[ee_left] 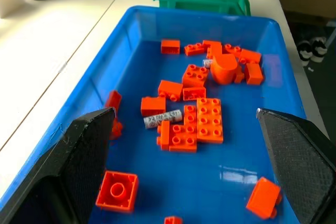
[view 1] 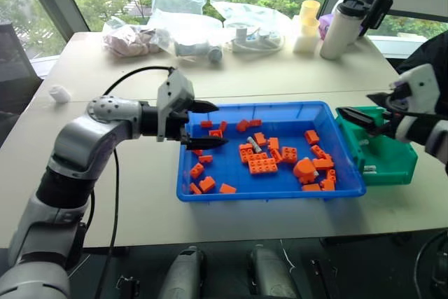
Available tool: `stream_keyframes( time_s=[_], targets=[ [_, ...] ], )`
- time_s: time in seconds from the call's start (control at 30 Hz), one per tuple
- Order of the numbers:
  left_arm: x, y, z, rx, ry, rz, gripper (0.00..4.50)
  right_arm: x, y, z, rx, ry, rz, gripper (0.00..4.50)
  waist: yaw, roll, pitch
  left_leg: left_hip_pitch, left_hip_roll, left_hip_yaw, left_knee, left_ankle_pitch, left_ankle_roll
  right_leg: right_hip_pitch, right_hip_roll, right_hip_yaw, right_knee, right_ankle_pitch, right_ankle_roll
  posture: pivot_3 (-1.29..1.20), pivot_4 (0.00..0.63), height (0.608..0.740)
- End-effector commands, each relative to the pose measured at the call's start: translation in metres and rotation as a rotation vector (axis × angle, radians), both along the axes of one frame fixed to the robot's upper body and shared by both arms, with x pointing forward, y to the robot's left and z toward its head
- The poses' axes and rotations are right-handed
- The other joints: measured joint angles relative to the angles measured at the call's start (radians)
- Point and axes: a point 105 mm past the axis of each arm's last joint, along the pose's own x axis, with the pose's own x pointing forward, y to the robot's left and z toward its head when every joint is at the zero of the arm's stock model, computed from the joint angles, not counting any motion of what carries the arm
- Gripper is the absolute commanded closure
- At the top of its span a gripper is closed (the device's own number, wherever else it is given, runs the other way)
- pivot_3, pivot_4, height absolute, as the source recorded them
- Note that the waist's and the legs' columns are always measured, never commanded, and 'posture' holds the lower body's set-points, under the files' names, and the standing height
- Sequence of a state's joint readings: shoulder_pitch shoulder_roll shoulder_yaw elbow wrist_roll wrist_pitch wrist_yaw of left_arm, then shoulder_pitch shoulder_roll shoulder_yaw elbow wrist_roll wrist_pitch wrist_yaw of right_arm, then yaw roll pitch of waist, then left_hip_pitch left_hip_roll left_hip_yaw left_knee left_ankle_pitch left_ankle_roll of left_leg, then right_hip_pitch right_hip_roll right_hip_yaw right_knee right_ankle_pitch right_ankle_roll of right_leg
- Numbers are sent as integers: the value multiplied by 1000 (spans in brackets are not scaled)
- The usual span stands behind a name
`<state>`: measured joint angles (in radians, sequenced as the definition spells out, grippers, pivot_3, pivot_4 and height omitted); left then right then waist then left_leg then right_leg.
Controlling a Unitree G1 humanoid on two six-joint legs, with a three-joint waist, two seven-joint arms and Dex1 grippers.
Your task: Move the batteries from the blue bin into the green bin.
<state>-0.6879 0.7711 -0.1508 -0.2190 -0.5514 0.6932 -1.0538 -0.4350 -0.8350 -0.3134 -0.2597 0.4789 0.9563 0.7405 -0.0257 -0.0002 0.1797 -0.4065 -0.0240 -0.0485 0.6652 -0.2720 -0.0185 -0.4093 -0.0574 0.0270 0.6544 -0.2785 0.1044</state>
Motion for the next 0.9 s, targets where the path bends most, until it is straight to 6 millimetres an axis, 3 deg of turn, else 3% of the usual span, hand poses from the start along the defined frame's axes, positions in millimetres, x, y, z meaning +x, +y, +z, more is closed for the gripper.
stream_keyframes(
  time_s=[0.03,0.17,0.3,0.67,0.77,0.9],
  targets=[
    [-2,16,9,70,-57,26,0,-5,46,-6,-2,27,179,36,5,0,0,0,0,-1,0,0,0,0,0,0,0,0,0,0,150,740],
    [-3,24,12,88,-73,53,0,-7,81,-27,-36,67,282,36,20,0,0,-2,-2,-2,1,0,0,0,-2,-1,-1,0,0,0,150,740],
    [-6,24,9,79,-72,74,0,4,96,-50,-79,112,295,36,15,-1,0,-2,-3,-3,1,0,0,0,-3,-2,-3,0,0,0,150,740],
    [-11,18,9,44,-72,101,0,23,118,-62,-33,181,266,36,10,-1,0,-2,-2,-3,1,0,0,0,-3,-2,-1,0,0,0,150,740],
    [-12,16,9,39,-71,102,0,10,127,-53,20,184,348,36,11,-1,0,-2,-2,-3,1,0,0,-1,-2,-2,0,0,0,0,150,740],
    [-11,16,8,40,-70,104,0,-2,131,-60,-17,211,397,36,15,-1,0,-2,-3,-3,1,0,0,-1,-3,-2,-1,0,0,0,150,740]
  ],
)
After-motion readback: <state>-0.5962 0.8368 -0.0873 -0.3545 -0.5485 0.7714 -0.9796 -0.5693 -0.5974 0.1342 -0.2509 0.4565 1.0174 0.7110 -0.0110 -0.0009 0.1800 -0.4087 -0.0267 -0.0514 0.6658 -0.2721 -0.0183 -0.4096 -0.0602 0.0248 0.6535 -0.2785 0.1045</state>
